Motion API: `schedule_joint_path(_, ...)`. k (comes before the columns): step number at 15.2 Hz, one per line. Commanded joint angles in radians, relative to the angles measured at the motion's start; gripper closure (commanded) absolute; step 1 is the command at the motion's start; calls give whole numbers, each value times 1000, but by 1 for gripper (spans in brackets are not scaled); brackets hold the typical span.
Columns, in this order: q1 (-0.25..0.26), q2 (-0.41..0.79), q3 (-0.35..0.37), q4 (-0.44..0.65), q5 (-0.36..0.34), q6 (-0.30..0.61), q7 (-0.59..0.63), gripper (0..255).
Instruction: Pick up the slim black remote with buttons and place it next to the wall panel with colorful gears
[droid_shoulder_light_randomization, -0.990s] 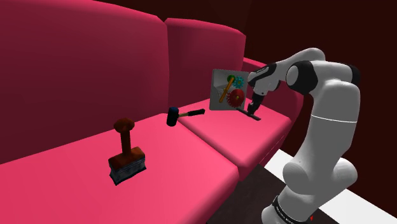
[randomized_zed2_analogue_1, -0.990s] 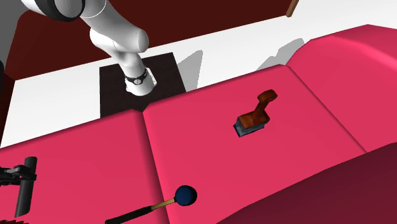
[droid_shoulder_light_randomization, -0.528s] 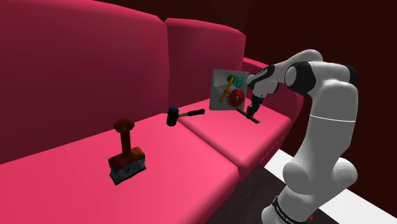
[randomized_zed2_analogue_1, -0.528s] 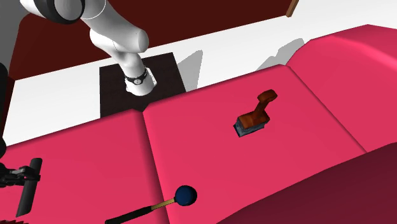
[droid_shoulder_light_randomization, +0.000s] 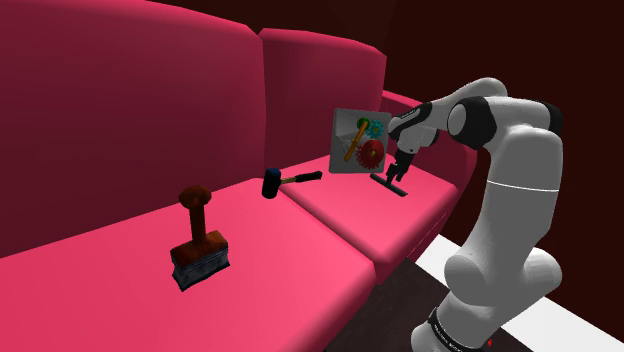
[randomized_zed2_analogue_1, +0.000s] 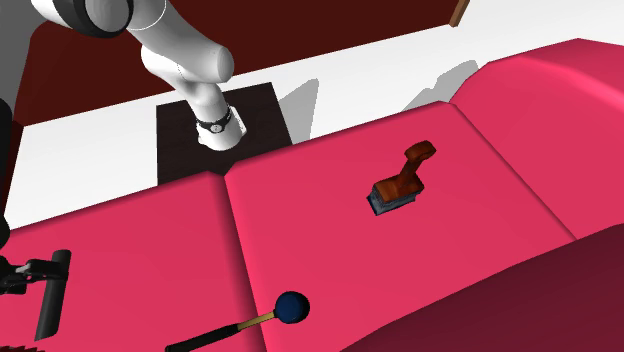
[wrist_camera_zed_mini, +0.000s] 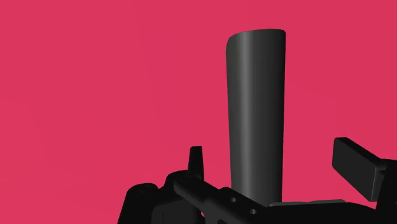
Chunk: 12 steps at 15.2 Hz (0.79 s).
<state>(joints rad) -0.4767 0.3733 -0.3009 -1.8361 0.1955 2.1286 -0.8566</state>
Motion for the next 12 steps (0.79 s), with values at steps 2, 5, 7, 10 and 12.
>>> schedule_joint_path(2,1,-27,-6,32,-13,-57,9,0)
schedule_joint_path(5,1,-48,-11,65,-24,-110,15,0)
schedule_joint_path(7,1,-48,-11,65,-24,-110,16,0)
schedule_joint_path(10,1,-48,-11,65,-24,-110,15,0)
schedule_joint_path(12,1,-48,-11,65,-24,-110,15,0)
